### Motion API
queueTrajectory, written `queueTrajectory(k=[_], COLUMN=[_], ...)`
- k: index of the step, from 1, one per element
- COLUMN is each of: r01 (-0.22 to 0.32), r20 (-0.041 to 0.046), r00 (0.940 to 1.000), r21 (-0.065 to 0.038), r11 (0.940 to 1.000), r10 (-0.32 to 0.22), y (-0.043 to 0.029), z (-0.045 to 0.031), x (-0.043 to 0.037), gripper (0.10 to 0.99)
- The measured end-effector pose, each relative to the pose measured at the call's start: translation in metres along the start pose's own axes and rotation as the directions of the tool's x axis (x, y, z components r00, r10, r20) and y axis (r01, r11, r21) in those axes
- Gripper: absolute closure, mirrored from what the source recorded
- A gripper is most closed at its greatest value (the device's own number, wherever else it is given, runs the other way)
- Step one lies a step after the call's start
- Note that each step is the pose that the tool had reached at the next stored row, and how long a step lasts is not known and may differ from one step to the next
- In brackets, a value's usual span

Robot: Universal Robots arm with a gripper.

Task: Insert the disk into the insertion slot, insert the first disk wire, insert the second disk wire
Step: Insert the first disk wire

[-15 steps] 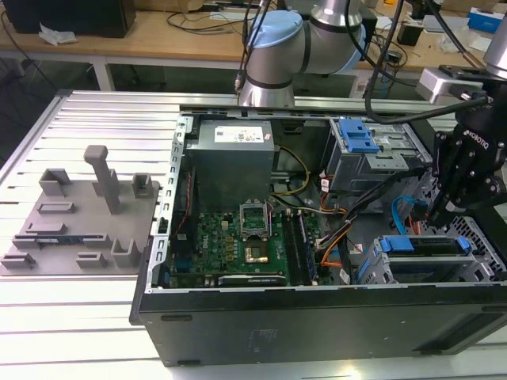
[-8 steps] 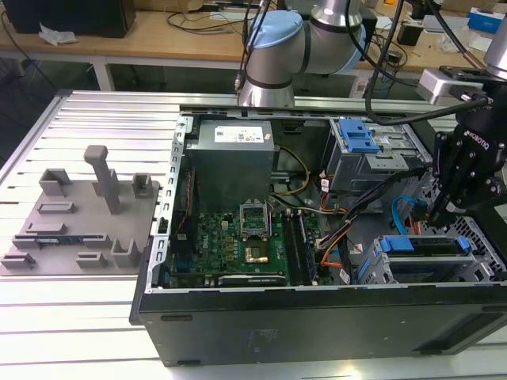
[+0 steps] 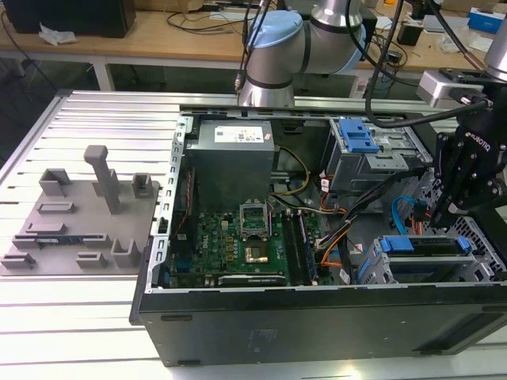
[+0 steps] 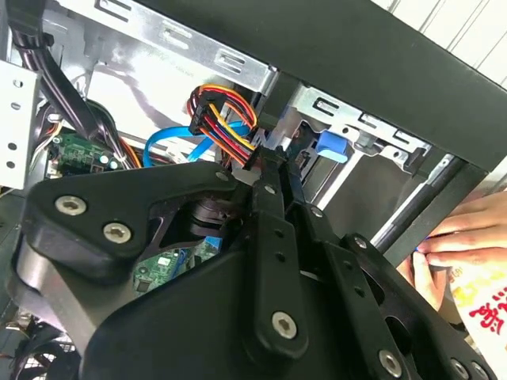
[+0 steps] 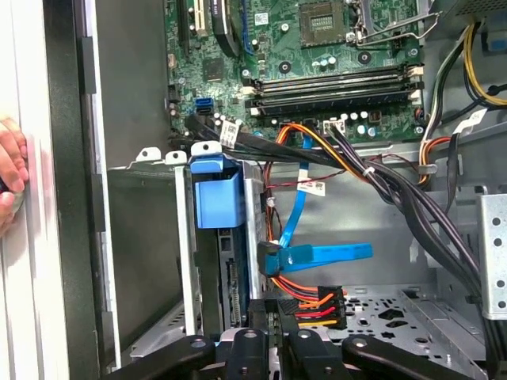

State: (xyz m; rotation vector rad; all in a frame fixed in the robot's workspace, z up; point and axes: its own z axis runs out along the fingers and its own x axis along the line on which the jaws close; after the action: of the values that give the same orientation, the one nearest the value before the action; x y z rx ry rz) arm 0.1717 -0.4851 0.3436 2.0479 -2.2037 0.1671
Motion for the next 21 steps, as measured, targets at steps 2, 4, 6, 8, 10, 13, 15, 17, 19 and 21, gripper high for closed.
queueTrajectory(k=[2,4,6,8,10,13,15,17,19,21], r01=[0.0,0.001,0.001,0.002,0.002,0.002,0.002,0.002,0.002,0.002], r20=[0.0157,0.0335,0.06,0.0787,0.081,0.0806,0.0808,0.0809,0.0809,0.0809], r00=[0.9999,0.9994,0.9982,0.9969,0.9967,0.9967,0.9967,0.9967,0.9967,0.9967], r21=[-0.001,-0.002,-0.004,-0.006,-0.006,-0.006,-0.006,-0.006,-0.006,-0.006], r11=[1.0,1.0,1.0,1.0,1.0,1.0,1.0,1.0,1.0,1.0], r10=[0.0,-0.001,-0.001,-0.001,-0.001,-0.001,-0.001,-0.001,-0.001,-0.001], y=[-0.0001,-0.0003,-0.0006,-0.0008,-0.0008,-0.0008,-0.0009,-0.001,-0.0011,-0.0013], z=[0.0003,0.0006,0.0013,0.0017,0.0018,0.0015,0.0012,0.0011,0.0016,0.002], x=[0.0018,0.0041,0.0077,0.0101,0.0103,0.0106,0.0119,0.0132,0.0159,0.0183], gripper=[0.918,0.918,0.918,0.918,0.918,0.918,0.918,0.918,0.918,0.918])
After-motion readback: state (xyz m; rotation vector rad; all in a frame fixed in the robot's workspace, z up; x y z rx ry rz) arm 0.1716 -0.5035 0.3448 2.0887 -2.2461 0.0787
